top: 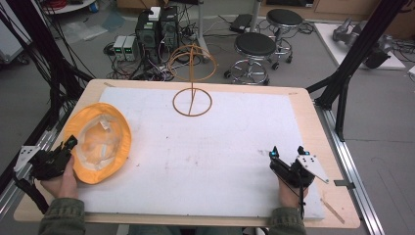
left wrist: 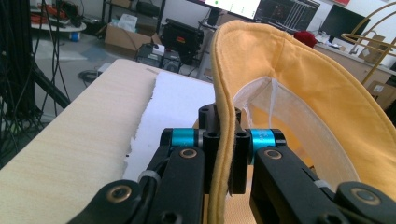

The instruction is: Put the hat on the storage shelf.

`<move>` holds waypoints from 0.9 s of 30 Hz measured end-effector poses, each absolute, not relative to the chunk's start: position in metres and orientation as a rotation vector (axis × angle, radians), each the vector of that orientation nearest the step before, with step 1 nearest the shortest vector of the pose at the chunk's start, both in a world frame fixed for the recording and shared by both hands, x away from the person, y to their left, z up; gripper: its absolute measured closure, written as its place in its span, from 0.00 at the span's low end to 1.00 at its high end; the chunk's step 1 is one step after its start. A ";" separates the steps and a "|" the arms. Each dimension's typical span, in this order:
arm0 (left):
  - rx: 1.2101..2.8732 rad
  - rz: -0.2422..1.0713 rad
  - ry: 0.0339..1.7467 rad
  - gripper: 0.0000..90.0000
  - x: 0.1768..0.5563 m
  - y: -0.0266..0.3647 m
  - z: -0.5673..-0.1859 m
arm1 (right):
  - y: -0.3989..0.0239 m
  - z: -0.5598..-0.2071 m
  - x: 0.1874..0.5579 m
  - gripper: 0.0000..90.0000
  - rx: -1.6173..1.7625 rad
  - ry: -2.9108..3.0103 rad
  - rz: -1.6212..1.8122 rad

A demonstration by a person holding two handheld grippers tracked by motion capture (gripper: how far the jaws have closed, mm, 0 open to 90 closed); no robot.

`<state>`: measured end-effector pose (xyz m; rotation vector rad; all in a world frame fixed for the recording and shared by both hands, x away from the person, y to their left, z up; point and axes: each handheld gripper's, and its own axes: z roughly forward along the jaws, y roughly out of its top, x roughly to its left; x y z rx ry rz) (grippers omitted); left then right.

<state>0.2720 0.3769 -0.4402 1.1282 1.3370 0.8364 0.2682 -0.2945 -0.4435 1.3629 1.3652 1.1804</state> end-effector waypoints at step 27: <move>1.152 0.882 1.168 0.98 0.267 0.351 -0.411 | -0.294 -0.443 0.268 0.13 1.358 1.365 1.181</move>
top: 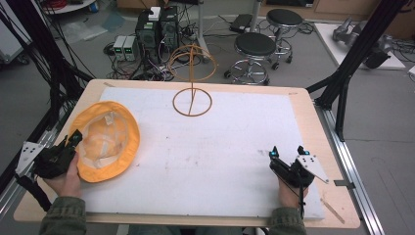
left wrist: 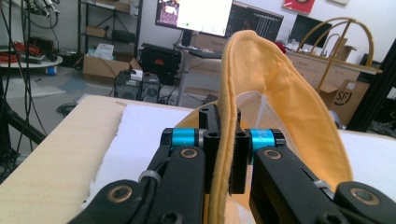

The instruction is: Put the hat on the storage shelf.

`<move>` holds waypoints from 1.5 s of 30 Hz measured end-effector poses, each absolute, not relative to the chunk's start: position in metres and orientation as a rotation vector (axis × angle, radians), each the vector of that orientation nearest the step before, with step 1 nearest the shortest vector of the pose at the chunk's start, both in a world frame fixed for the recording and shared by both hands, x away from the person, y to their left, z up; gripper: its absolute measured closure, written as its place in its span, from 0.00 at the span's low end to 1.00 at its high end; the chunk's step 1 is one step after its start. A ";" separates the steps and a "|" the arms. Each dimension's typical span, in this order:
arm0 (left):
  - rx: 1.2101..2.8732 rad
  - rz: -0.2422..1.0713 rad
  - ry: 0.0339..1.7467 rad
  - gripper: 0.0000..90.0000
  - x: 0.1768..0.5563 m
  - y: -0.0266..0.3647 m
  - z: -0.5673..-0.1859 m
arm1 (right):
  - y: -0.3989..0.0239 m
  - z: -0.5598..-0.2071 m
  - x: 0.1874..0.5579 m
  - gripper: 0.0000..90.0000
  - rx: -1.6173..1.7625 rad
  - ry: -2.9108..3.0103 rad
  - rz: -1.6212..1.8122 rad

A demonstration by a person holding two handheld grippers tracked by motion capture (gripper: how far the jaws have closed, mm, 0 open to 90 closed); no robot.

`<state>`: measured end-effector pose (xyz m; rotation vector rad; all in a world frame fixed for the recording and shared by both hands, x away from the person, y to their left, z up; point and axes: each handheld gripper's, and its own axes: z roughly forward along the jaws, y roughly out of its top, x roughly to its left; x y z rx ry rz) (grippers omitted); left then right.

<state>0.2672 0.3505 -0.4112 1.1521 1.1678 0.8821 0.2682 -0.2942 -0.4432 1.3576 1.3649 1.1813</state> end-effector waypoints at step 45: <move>1.111 1.085 1.066 0.98 0.364 0.291 -0.292 | -0.292 -0.442 0.267 0.13 1.360 1.363 1.225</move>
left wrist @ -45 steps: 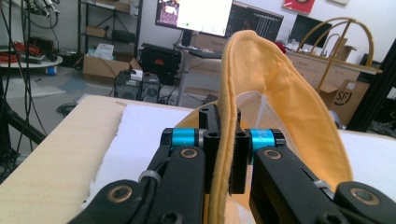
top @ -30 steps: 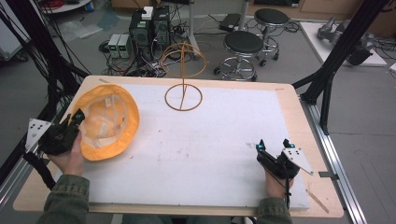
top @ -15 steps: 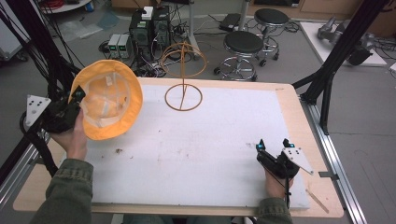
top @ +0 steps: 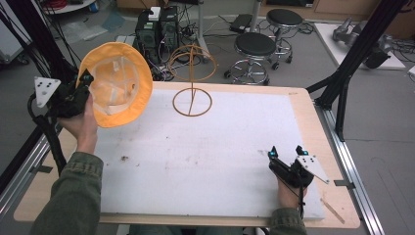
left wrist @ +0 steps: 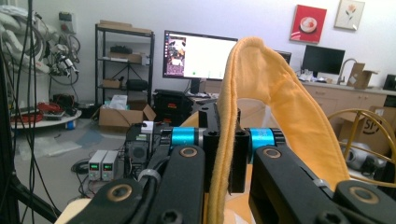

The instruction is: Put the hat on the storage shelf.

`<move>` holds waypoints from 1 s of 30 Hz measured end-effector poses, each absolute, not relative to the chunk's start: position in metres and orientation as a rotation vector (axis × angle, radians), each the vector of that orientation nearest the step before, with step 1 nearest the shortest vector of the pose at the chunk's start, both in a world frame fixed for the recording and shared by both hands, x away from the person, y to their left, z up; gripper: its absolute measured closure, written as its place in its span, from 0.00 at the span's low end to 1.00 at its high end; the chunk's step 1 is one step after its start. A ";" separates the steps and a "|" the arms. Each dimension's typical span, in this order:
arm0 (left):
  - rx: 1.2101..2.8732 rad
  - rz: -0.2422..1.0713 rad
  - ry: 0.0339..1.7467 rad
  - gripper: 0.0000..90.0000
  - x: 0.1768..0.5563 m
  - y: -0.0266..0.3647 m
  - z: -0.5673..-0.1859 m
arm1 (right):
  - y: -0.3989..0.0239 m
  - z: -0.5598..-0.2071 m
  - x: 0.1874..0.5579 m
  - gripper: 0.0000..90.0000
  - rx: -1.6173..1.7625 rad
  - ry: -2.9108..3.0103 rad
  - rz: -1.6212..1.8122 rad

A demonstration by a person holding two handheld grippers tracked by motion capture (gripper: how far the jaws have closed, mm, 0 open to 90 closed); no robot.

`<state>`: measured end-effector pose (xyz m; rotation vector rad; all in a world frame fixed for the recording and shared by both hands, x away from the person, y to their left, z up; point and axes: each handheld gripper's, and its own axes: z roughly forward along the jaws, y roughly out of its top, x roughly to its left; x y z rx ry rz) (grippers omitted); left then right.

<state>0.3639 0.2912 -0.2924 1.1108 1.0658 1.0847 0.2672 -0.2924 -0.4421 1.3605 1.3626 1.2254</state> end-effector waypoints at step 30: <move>1.087 1.318 1.028 0.98 0.452 0.222 -0.231 | -0.294 -0.441 0.264 0.13 1.363 1.351 1.258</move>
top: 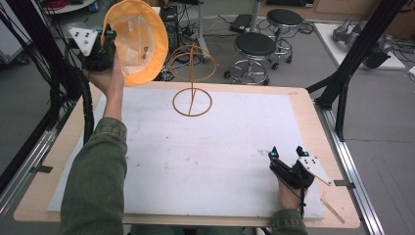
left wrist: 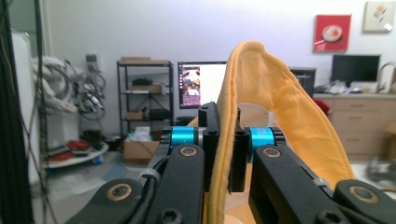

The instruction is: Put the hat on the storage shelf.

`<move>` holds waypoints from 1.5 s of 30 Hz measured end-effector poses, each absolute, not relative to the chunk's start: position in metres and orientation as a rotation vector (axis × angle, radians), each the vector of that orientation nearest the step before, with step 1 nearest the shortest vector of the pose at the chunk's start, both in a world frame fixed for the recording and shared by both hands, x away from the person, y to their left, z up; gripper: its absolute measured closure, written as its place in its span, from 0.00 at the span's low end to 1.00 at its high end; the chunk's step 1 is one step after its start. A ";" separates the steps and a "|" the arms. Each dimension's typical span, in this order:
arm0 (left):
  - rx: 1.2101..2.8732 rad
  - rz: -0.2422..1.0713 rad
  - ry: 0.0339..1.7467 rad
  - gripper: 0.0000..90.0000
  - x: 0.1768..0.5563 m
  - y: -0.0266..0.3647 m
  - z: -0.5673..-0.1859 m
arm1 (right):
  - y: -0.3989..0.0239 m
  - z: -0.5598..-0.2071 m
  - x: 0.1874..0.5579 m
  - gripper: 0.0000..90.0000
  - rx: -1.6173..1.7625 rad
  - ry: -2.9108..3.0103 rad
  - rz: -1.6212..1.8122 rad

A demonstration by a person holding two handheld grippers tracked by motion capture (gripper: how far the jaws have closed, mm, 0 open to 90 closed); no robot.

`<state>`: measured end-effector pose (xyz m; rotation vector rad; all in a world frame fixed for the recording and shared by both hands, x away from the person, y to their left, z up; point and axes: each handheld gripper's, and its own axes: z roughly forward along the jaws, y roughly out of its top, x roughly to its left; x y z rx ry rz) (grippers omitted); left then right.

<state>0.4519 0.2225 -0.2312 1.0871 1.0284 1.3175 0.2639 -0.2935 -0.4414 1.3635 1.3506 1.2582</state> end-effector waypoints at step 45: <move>1.313 1.216 0.719 0.97 0.468 0.058 -0.249 | -0.292 -0.440 0.264 0.13 1.381 1.319 1.296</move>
